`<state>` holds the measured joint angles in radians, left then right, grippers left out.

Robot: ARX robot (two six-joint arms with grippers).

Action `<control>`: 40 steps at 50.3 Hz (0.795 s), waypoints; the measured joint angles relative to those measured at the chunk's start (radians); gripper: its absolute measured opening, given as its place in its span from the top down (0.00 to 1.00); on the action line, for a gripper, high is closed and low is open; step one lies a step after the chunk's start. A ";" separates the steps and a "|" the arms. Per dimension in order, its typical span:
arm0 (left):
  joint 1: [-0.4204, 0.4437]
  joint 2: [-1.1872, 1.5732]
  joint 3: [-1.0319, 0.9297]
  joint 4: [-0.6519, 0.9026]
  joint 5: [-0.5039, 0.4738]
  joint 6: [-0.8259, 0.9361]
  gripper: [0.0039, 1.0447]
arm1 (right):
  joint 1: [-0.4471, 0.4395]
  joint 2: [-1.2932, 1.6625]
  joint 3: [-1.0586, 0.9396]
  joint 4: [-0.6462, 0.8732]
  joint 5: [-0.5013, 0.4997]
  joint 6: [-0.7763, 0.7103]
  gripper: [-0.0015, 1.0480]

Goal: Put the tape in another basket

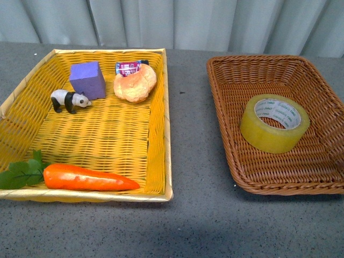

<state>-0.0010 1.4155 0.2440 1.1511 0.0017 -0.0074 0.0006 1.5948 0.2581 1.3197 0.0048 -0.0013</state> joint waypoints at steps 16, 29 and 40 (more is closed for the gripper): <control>0.000 -0.226 -0.121 -0.098 -0.002 0.000 0.97 | 0.000 -0.262 -0.140 -0.126 -0.001 0.000 0.99; 0.000 -0.444 -0.190 -0.247 -0.001 0.000 0.97 | 0.000 -0.569 -0.190 -0.376 -0.003 0.000 0.99; 0.000 -0.644 -0.224 -0.411 -0.002 0.000 0.97 | 0.000 -0.771 -0.233 -0.537 -0.003 0.000 0.99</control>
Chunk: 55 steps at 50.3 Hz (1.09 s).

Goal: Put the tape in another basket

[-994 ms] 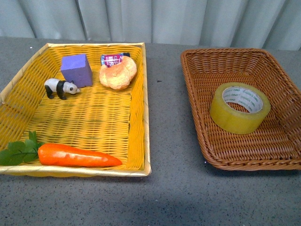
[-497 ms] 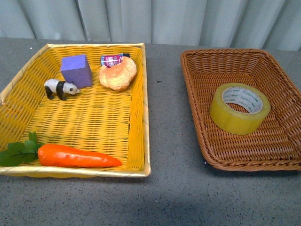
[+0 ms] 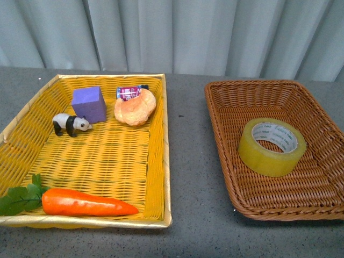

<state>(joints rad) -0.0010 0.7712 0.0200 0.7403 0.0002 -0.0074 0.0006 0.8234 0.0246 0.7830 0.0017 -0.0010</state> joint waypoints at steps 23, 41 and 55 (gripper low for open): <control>0.000 -0.336 -0.004 -0.305 0.000 0.000 0.97 | 0.000 -0.355 -0.019 -0.318 0.000 0.000 0.99; 0.000 -0.499 -0.004 -0.465 0.000 0.000 0.97 | 0.000 -0.529 -0.019 -0.486 0.000 0.000 0.99; 0.000 -0.581 -0.004 -0.546 0.000 0.000 0.97 | 0.000 -0.615 -0.019 -0.571 0.000 0.000 0.99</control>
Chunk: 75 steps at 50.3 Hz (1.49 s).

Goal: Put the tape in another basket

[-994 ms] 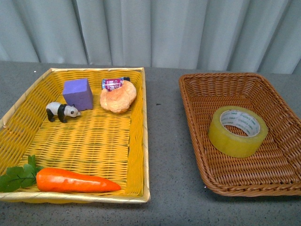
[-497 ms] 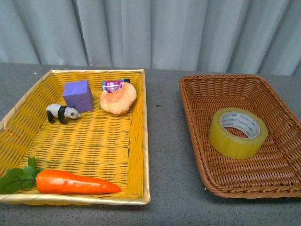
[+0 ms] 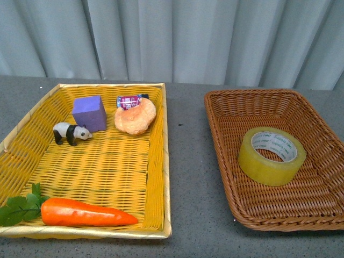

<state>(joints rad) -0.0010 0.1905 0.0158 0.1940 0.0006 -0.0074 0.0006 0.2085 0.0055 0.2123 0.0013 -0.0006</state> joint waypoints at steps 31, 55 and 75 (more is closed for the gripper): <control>0.000 -0.186 0.000 -0.193 0.000 0.000 0.52 | 0.000 -0.205 0.001 -0.211 -0.003 -0.001 0.68; 0.000 -0.186 0.000 -0.193 0.000 0.002 0.06 | 0.000 -0.205 0.001 -0.211 -0.003 0.000 0.09; 0.000 -0.186 0.000 -0.193 0.000 0.002 0.06 | 0.000 -0.205 0.001 -0.211 -0.003 0.000 0.09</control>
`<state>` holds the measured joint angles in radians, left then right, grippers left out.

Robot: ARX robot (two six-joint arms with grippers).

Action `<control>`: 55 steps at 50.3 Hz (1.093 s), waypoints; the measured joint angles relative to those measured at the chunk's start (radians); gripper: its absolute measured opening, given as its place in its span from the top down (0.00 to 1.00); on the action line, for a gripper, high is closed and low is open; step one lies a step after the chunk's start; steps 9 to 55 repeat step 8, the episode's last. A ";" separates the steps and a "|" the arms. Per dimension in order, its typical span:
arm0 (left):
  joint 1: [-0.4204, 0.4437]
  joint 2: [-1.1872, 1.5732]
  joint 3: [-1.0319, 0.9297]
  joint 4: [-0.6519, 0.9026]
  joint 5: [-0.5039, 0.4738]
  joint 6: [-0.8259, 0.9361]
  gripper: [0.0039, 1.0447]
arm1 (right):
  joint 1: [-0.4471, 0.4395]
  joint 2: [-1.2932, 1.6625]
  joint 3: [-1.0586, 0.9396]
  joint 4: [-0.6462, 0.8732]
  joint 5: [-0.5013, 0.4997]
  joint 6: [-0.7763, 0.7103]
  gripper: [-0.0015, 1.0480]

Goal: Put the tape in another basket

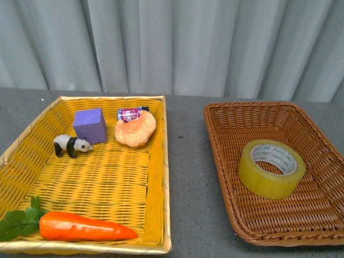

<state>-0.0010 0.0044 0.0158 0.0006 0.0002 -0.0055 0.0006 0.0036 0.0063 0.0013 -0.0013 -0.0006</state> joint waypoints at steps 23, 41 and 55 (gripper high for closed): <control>0.000 0.000 0.000 0.000 0.000 0.000 0.06 | 0.000 0.000 0.000 0.000 0.000 0.000 0.09; 0.000 0.000 0.000 0.000 0.000 0.000 0.06 | 0.000 0.000 0.000 0.000 0.000 0.000 0.09; 0.000 0.000 0.000 0.000 0.000 0.000 0.06 | 0.000 0.000 0.000 0.000 0.000 0.000 0.09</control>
